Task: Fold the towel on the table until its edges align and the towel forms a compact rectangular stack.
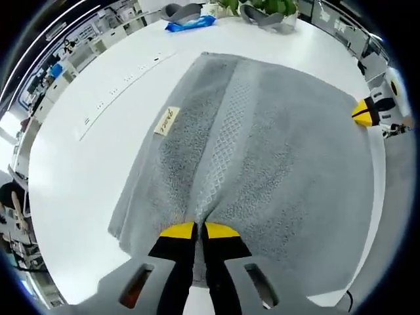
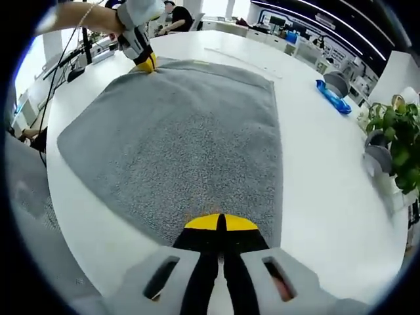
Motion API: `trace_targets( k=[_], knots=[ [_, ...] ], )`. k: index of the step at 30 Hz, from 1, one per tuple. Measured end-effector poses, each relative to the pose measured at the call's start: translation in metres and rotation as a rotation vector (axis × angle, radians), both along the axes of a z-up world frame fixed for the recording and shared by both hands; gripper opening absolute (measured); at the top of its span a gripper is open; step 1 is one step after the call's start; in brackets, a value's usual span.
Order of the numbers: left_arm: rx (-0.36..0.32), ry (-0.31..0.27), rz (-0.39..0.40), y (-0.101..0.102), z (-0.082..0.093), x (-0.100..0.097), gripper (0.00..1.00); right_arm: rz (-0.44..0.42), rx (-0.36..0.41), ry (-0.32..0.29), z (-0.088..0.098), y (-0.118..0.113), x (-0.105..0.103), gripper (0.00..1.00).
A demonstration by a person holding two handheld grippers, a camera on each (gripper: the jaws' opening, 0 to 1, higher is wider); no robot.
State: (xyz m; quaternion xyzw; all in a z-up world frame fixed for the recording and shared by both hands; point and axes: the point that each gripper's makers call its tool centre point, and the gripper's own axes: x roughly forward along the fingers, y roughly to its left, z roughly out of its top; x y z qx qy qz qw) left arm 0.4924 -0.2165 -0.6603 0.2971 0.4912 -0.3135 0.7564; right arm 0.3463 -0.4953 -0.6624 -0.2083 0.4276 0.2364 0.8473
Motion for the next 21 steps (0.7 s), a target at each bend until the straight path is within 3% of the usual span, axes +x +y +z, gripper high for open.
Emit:
trace_targets(
  k=[7,21],
  knots=[
    [0.006,-0.036,-0.029,-0.005,0.001,0.008,0.04,-0.017,0.010,0.014,0.000,0.005,-0.009,0.00],
    [0.009,-0.053,-0.114,-0.020,0.002,0.024,0.04,-0.031,0.020,0.011,0.000,0.011,-0.020,0.00]
  ],
)
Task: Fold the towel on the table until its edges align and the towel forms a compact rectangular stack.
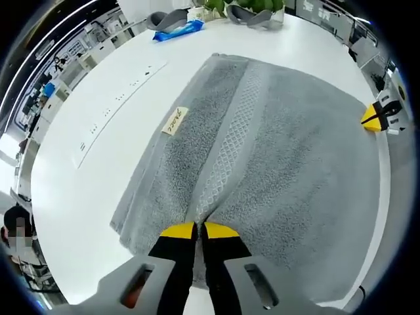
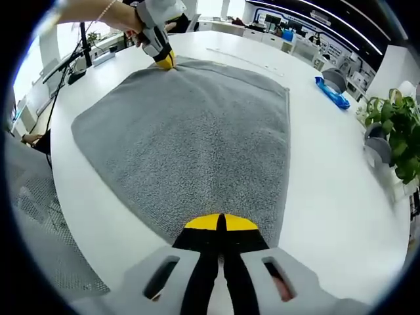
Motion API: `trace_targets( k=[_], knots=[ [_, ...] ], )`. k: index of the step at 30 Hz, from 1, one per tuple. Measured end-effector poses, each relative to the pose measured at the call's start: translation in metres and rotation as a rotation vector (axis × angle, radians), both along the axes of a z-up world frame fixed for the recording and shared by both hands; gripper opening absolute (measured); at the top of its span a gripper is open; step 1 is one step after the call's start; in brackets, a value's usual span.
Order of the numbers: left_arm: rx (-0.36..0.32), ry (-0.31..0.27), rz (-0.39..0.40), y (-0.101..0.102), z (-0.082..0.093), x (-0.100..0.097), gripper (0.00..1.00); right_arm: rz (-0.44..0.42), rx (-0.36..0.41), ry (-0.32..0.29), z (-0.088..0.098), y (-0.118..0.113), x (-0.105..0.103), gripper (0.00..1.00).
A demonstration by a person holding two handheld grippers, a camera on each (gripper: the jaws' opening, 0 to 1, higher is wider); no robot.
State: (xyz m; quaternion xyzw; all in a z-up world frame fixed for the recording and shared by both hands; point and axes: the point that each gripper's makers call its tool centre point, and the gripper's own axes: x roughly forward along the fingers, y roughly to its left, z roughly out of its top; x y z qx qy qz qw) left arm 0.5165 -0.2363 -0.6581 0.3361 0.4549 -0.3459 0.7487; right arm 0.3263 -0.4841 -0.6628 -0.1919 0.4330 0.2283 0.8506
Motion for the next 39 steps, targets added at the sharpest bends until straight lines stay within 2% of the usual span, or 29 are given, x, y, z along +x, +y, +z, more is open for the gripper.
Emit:
trace_targets(
  k=[15,21,22,26,28,31,35,39],
  knots=[
    [0.028,-0.017,-0.070,-0.017,0.002,0.014,0.04,-0.006,-0.008,0.002,0.000,0.011,-0.014,0.00],
    [0.034,-0.031,-0.084,-0.018,0.002,0.015,0.04,-0.014,-0.006,0.029,0.000,0.012,-0.014,0.00],
    [0.021,-0.035,-0.058,-0.018,0.002,0.015,0.04,-0.013,-0.007,0.035,0.000,0.012,-0.013,0.00],
    [0.020,-0.035,-0.040,-0.016,0.003,0.015,0.06,-0.026,0.023,0.058,0.000,0.011,-0.013,0.00],
    [0.011,-0.042,-0.031,-0.017,0.004,0.014,0.05,-0.056,0.052,0.057,0.000,0.010,-0.014,0.00],
    [-0.008,-0.066,-0.057,-0.016,0.013,0.010,0.05,-0.042,0.048,0.051,0.000,0.010,-0.014,0.00],
    [-0.087,-0.088,0.005,-0.015,0.029,0.007,0.07,-0.020,0.053,0.058,0.001,0.011,-0.013,0.00],
    [-0.132,-0.104,0.031,-0.005,0.044,-0.009,0.07,-0.006,0.110,0.044,0.012,0.011,-0.009,0.03]
  ],
)
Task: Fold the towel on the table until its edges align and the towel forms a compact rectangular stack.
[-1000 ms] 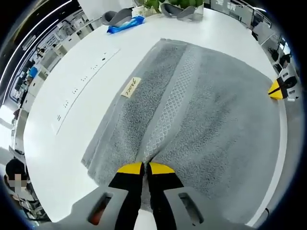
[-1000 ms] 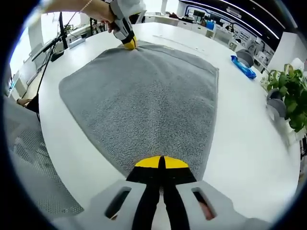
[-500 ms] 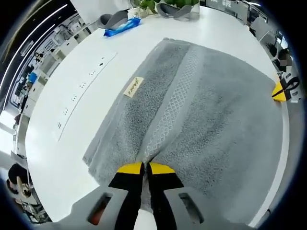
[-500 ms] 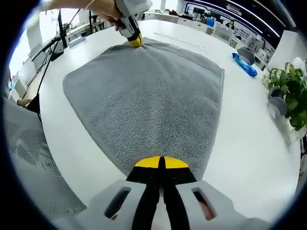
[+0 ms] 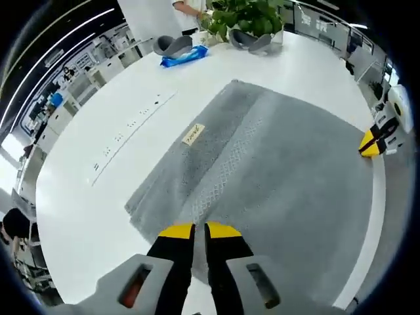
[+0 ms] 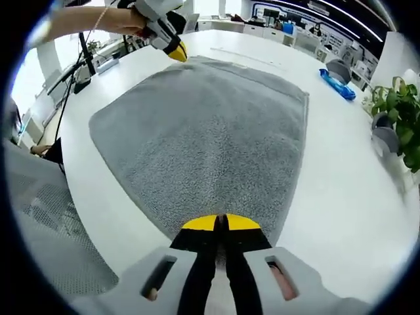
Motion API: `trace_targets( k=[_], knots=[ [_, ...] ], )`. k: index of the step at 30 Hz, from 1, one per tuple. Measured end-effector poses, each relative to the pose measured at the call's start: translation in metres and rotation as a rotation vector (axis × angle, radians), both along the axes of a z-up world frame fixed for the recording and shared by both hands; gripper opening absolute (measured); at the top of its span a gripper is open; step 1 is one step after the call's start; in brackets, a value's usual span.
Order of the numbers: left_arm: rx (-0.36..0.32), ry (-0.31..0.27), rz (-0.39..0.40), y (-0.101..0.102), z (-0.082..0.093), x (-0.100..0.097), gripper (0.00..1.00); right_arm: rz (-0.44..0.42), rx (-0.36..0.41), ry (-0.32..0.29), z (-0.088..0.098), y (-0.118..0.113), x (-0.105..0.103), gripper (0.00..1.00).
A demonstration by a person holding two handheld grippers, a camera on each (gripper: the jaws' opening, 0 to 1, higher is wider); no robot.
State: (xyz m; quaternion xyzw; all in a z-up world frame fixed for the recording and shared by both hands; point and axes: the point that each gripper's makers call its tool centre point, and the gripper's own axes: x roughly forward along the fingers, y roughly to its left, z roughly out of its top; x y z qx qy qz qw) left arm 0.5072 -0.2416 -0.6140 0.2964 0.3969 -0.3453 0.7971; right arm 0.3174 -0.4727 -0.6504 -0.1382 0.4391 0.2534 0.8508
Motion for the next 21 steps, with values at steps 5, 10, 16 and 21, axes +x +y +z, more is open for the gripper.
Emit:
trace_targets(
  k=[5,10,16,21],
  knots=[
    [-0.090,-0.025,0.046,0.006,0.016,-0.027,0.10,0.055,0.045,-0.045,0.019,0.002,0.002,0.11],
    [-0.157,0.015,0.052,0.008,0.025,-0.072,0.10,0.111,0.062,-0.049,0.031,-0.002,-0.007,0.12],
    [-0.221,-0.013,-0.049,-0.001,0.031,-0.133,0.11,0.152,0.078,-0.031,0.034,0.000,-0.021,0.11],
    [-0.171,-0.051,-0.150,-0.001,0.020,-0.173,0.09,0.190,0.066,0.009,0.022,0.002,-0.038,0.16]
  ],
)
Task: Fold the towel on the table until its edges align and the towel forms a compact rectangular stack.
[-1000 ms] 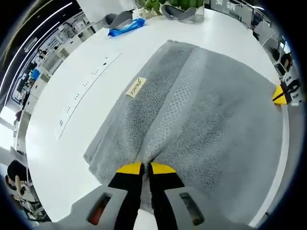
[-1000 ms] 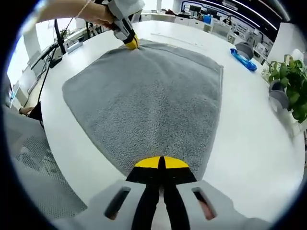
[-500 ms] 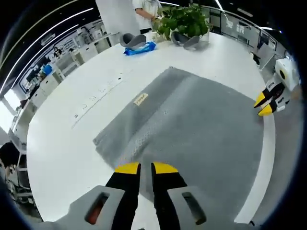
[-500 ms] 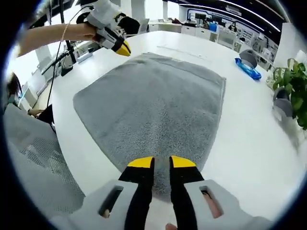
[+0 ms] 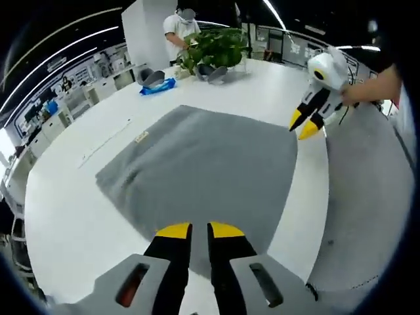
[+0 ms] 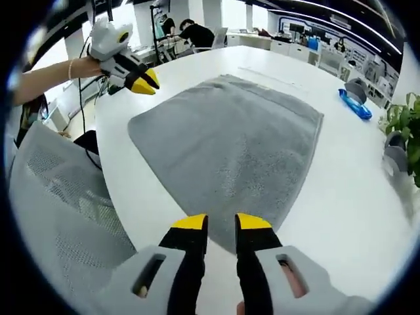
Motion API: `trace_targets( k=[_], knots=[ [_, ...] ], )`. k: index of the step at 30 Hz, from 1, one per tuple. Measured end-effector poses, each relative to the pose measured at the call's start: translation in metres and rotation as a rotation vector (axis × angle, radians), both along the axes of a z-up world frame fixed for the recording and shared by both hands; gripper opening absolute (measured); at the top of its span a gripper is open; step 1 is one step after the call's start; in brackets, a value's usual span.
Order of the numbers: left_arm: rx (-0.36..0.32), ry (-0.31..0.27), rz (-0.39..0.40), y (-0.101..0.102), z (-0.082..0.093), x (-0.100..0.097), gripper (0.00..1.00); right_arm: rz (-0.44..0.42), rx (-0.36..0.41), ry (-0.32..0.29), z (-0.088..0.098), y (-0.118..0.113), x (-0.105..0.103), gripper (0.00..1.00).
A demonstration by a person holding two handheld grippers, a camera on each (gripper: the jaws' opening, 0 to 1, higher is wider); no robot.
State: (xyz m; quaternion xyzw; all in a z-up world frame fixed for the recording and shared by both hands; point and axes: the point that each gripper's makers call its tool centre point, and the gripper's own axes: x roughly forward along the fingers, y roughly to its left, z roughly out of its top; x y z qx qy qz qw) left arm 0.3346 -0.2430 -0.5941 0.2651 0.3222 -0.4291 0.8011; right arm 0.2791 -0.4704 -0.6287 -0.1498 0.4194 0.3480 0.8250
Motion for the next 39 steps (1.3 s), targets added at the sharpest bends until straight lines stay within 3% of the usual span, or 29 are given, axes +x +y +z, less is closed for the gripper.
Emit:
trace_targets(
  k=[3,6,13,15,19,26,30,31,33,35,37,39],
  knots=[
    [-0.025,-0.003,-0.017,-0.002,-0.002,-0.017,0.09,0.008,-0.011,0.001,-0.004,0.000,-0.005,0.18],
    [-0.092,0.020,-0.007,-0.008,-0.001,-0.030,0.09,0.009,-0.014,0.003,-0.004,-0.002,-0.007,0.18],
    [-0.105,0.045,-0.034,-0.016,-0.017,-0.052,0.11,0.027,-0.038,0.016,-0.010,-0.005,-0.005,0.19],
    [-0.073,0.008,-0.057,-0.014,-0.021,-0.052,0.11,0.051,-0.064,0.010,-0.012,-0.007,-0.005,0.20],
    [-0.073,0.036,-0.047,-0.012,-0.031,-0.053,0.12,0.074,-0.102,0.021,-0.020,-0.013,-0.003,0.20],
    [0.002,0.027,-0.052,-0.004,-0.048,-0.053,0.16,0.054,-0.120,0.042,-0.033,-0.015,-0.003,0.21],
    [0.089,0.051,-0.079,0.006,-0.062,-0.061,0.18,0.085,-0.155,0.004,-0.034,-0.016,-0.004,0.19],
    [0.050,0.029,-0.063,0.002,-0.059,-0.058,0.17,0.086,-0.154,0.004,-0.034,-0.016,-0.003,0.19],
    [0.031,0.055,-0.019,0.003,-0.059,-0.058,0.16,0.094,-0.151,0.003,-0.034,-0.017,-0.003,0.19],
    [0.058,0.036,-0.007,0.010,-0.059,-0.056,0.13,0.100,-0.151,-0.003,-0.034,-0.018,-0.003,0.19],
    [0.094,-0.013,-0.056,0.011,-0.057,-0.056,0.11,0.108,-0.154,-0.015,-0.033,-0.019,-0.004,0.19],
    [0.109,-0.027,-0.057,0.013,-0.059,-0.057,0.08,0.111,-0.158,-0.021,-0.032,-0.022,-0.003,0.17]
  ],
)
